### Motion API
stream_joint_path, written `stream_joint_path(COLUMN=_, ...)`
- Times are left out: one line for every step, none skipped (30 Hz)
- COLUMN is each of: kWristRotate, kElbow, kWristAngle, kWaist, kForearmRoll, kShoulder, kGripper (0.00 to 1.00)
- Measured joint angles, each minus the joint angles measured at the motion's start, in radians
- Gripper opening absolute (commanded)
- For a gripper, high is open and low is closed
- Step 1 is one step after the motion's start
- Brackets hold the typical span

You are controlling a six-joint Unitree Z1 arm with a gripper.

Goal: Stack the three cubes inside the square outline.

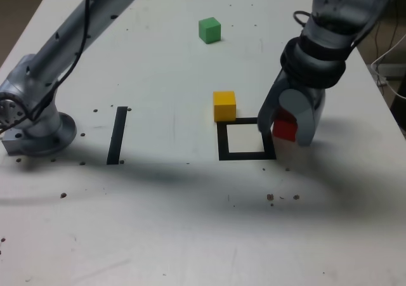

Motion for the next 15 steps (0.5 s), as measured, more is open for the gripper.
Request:
stream_joint_path(kWristRotate=-0.018, kElbow=0.01, kWristAngle=-0.009, kWaist=0.0, kForearmRoll=0.0, kShoulder=-0.008, kGripper=0.3)
stream_joint_path(kWristRotate=-0.037, kElbow=0.022, kWristAngle=-0.02, kWaist=0.0, kForearmRoll=0.0, kShoulder=-0.019, kGripper=0.3)
stream_joint_path(kWristRotate=-0.054, kElbow=0.031, kWristAngle=-0.03, kWaist=0.0, kForearmRoll=0.0, kShoulder=-0.028, kGripper=0.3)
stream_joint_path(kWristRotate=-0.07, kElbow=0.041, kWristAngle=-0.039, kWaist=0.0, kForearmRoll=0.0, kShoulder=-0.037, kGripper=0.3)
stream_joint_path(kWristRotate=-0.088, kElbow=0.054, kWristAngle=-0.048, kWaist=0.0, kForearmRoll=0.0, kShoulder=-0.047, kGripper=0.3)
stream_joint_path(kWristRotate=-0.103, kElbow=0.066, kWristAngle=-0.056, kWaist=0.0, kForearmRoll=0.0, kShoulder=-0.055, kGripper=0.3)
stream_joint_path(kWristRotate=-0.117, kElbow=0.078, kWristAngle=-0.062, kWaist=0.0, kForearmRoll=0.0, kShoulder=-0.061, kGripper=0.3)
stream_joint_path(kWristRotate=-0.13, kElbow=0.089, kWristAngle=-0.069, kWaist=0.0, kForearmRoll=-0.001, kShoulder=-0.067, kGripper=0.3)
stream_joint_path(kWristRotate=-0.144, kElbow=0.101, kWristAngle=-0.076, kWaist=0.0, kForearmRoll=-0.001, kShoulder=-0.073, kGripper=0.3)
stream_joint_path(kWristRotate=-0.155, kElbow=0.112, kWristAngle=-0.081, kWaist=0.001, kForearmRoll=-0.002, kShoulder=-0.079, kGripper=0.3)
stream_joint_path(kWristRotate=-0.166, kElbow=0.124, kWristAngle=-0.087, kWaist=0.002, kForearmRoll=-0.002, kShoulder=-0.085, kGripper=0.3)
stream_joint_path(kWristRotate=-0.174, kElbow=0.133, kWristAngle=-0.092, kWaist=0.003, kForearmRoll=-0.004, kShoulder=-0.09, kGripper=0.3)
stream_joint_path(kWristRotate=-0.182, kElbow=0.142, kWristAngle=-0.096, kWaist=0.004, kForearmRoll=-0.006, kShoulder=-0.094, kGripper=0.3)
stream_joint_path(kWristRotate=-0.19, kElbow=0.151, kWristAngle=-0.101, kWaist=0.006, kForearmRoll=-0.008, kShoulder=-0.098, kGripper=0.3)
stream_joint_path(kWristRotate=-0.197, kElbow=0.16, kWristAngle=-0.105, kWaist=0.007, kForearmRoll=-0.01, kShoulder=-0.101, kGripper=0.3)
